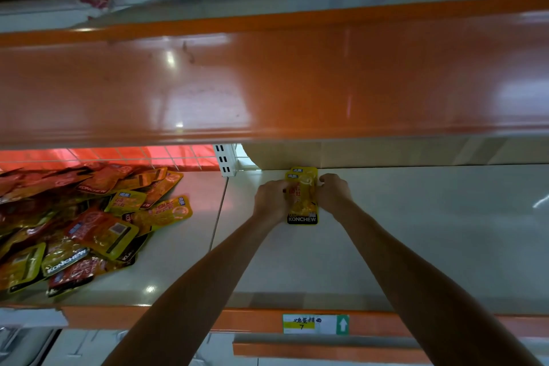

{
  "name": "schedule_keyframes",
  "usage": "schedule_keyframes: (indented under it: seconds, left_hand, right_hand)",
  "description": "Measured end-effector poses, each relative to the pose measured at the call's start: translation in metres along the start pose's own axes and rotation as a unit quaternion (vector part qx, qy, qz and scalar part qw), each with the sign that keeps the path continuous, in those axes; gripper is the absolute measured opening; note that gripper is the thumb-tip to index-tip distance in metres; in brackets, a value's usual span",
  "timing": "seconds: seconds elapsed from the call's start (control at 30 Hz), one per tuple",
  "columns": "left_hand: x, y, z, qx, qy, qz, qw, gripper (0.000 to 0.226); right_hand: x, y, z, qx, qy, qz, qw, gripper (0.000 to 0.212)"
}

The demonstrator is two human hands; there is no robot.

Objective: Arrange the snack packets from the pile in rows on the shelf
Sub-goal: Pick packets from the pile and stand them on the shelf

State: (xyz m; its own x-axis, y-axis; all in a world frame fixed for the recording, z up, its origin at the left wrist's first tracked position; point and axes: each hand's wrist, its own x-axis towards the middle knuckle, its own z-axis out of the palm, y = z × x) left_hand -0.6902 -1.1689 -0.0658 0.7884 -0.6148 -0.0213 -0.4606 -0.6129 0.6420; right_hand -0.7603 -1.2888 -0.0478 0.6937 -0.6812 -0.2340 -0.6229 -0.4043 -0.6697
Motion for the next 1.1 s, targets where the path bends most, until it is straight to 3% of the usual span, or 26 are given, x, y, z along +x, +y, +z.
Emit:
schedule_keyframes:
  seconds: [0.27,0.43,0.67,0.87,1.0,1.1]
  left_hand:
    - [-0.001,0.006,0.002,0.031,0.011,0.000,0.999,0.032]
    - [-0.005,0.009,0.003,0.068,0.021,0.004,0.997,0.033]
    - [-0.007,0.009,0.003,0.065,0.027,0.005,0.998,0.032]
    - [-0.006,0.011,0.005,0.056,0.017,0.014,0.998,0.035]
    - [-0.005,0.011,0.003,0.069,0.009,0.018,0.997,0.040]
    - [-0.006,0.007,-0.002,0.084,0.024,0.015,0.996,0.036]
  right_hand:
    - [0.003,-0.001,0.001,0.014,-0.013,-0.003,1.000,0.019]
    - [0.002,0.001,0.004,0.036,0.005,-0.009,0.999,0.028]
    - [0.000,0.003,0.009,0.020,0.032,-0.038,0.999,0.016]
    - [-0.002,0.004,0.008,0.018,0.041,-0.027,0.999,0.030]
    - [-0.002,0.003,0.008,0.002,0.046,-0.040,0.998,0.016]
    - [-0.002,0.000,0.010,-0.012,0.087,-0.065,0.994,0.035]
